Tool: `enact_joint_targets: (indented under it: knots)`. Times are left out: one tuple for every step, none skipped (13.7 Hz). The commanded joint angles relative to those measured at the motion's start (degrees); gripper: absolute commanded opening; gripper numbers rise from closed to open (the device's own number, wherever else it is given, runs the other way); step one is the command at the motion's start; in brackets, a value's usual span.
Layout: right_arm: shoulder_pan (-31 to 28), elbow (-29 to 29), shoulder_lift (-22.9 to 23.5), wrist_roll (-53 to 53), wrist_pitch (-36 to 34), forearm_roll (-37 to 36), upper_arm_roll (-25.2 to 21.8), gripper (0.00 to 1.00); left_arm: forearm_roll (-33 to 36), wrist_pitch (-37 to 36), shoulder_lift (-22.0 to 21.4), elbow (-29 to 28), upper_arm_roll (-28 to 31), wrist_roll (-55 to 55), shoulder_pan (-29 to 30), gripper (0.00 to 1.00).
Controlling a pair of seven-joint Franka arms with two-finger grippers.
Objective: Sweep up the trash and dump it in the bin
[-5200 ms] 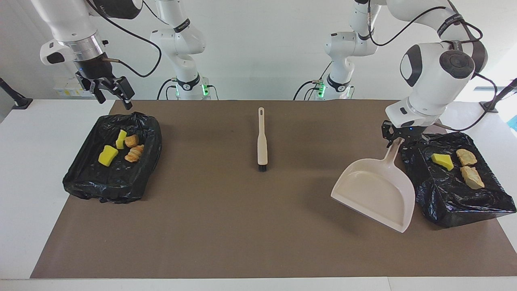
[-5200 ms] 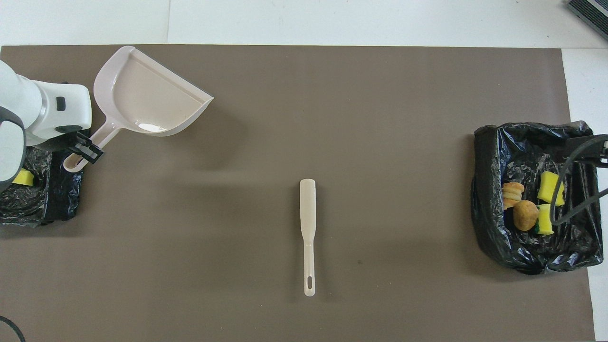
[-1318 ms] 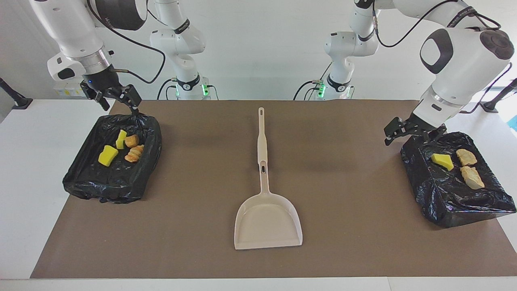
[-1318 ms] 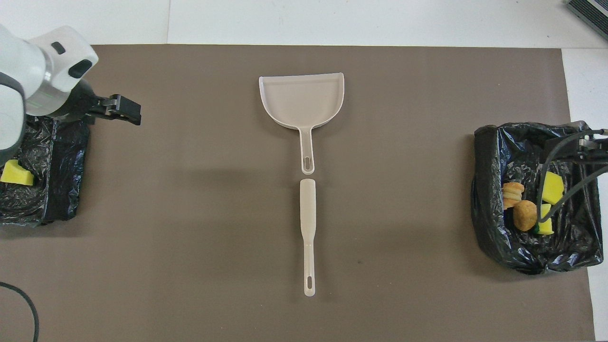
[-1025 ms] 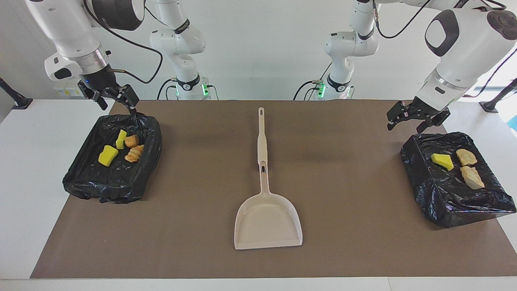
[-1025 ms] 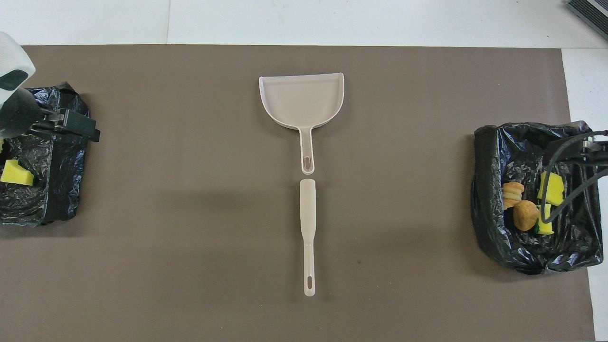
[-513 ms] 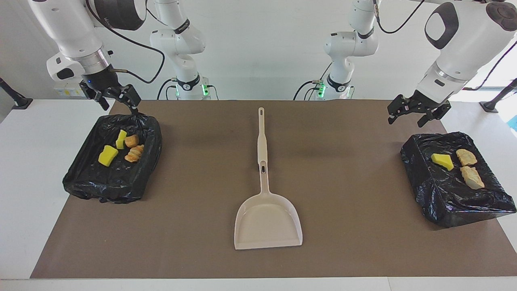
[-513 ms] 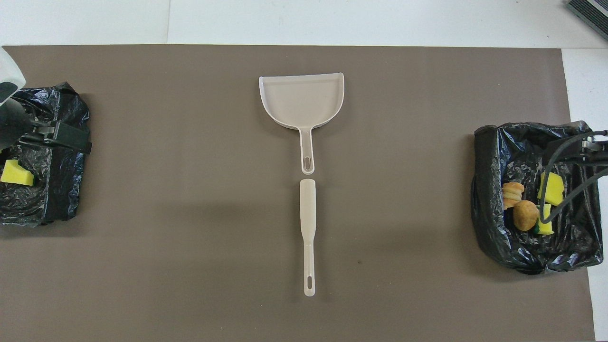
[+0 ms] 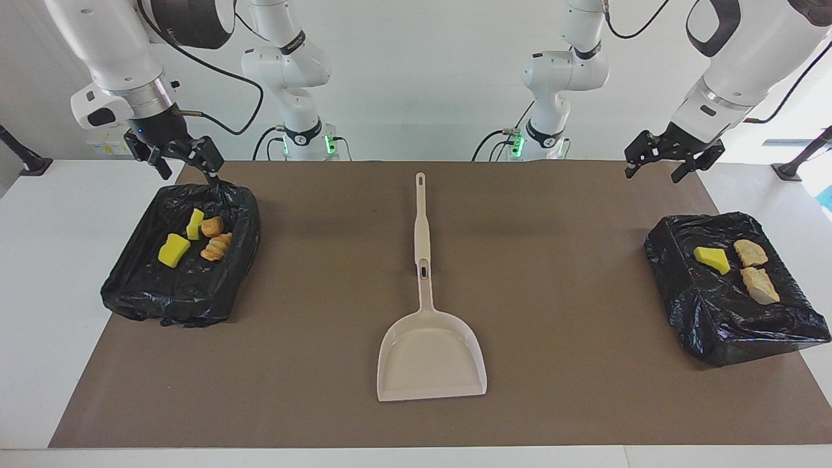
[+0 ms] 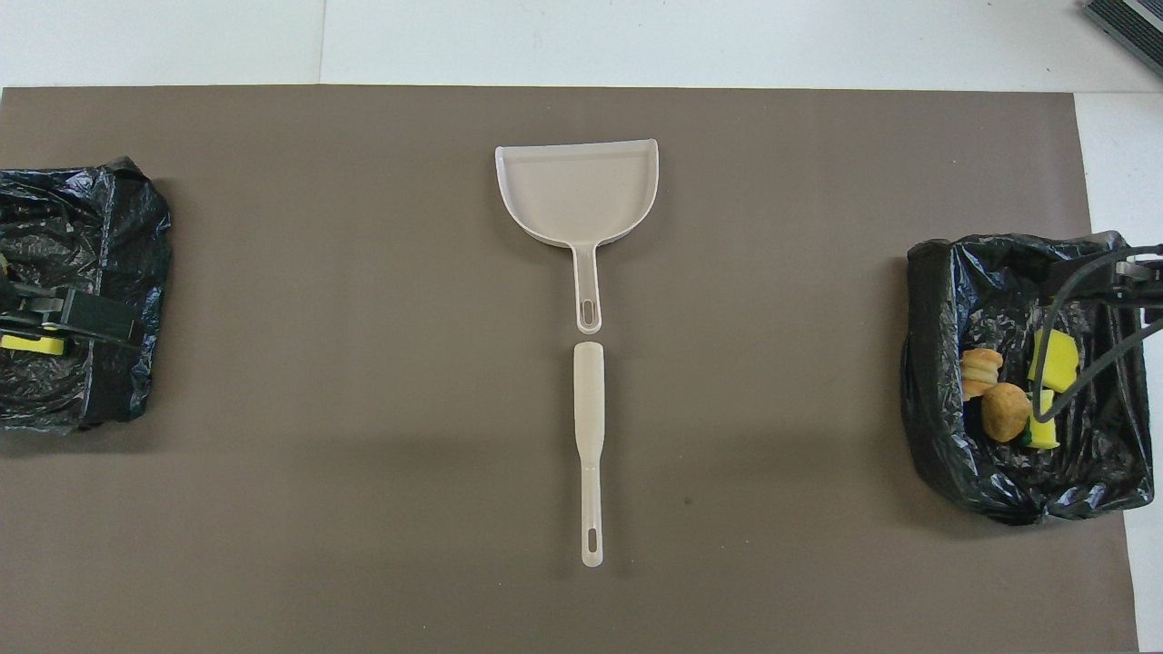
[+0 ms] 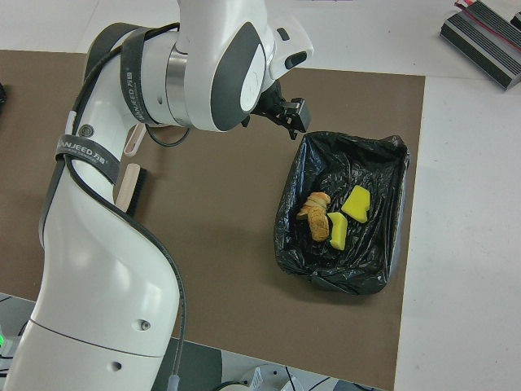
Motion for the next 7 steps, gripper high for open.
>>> enact_joint_targets:
  knots:
    - [-1.1, 0.3, 0.2, -3.1, 0.1, -0.7, 0.2, 1.00, 0.9, 1.8, -1.3, -1.8, -0.1, 0.5, 0.1, 1.00]
    - [-1.1, 0.3, 0.2, -3.2, 0.1, -0.7, 0.1, 1.00, 0.9, 1.8, -1.3, -1.8, -0.1, 0.6, 0.1, 1.00]
    - [-1.1, 0.3, 0.2, -3.3, 0.1, -0.7, 0.0, 1.00, 0.9, 1.7, -1.3, -1.8, 0.0, 0.5, 0.2, 1.00]
    - [-1.1, 0.3, 0.2, -3.3, 0.1, -0.7, 0.0, 1.00, 0.9, 1.7, -1.4, -1.8, -0.1, 0.7, 0.3, 1.00]
    - [-1.1, 0.3, 0.2, -3.3, 0.0, -0.7, 0.0, 1.00, 0.9, 1.8, -1.3, -1.8, 0.0, 1.4, 0.3, 1.00]
    - [-1.1, 0.2, 0.2, -3.3, 0.0, -0.7, 0.0, 1.00, 0.9, 1.7, -1.4, -1.9, 0.0, 2.1, 0.3, 1.00]
    - [-1.1, 0.1, 0.2, -3.3, 0.1, -0.7, 0.0, 1.00, 0.9, 1.7, -1.4, -1.9, 0.0, 2.1, 0.4, 1.00]
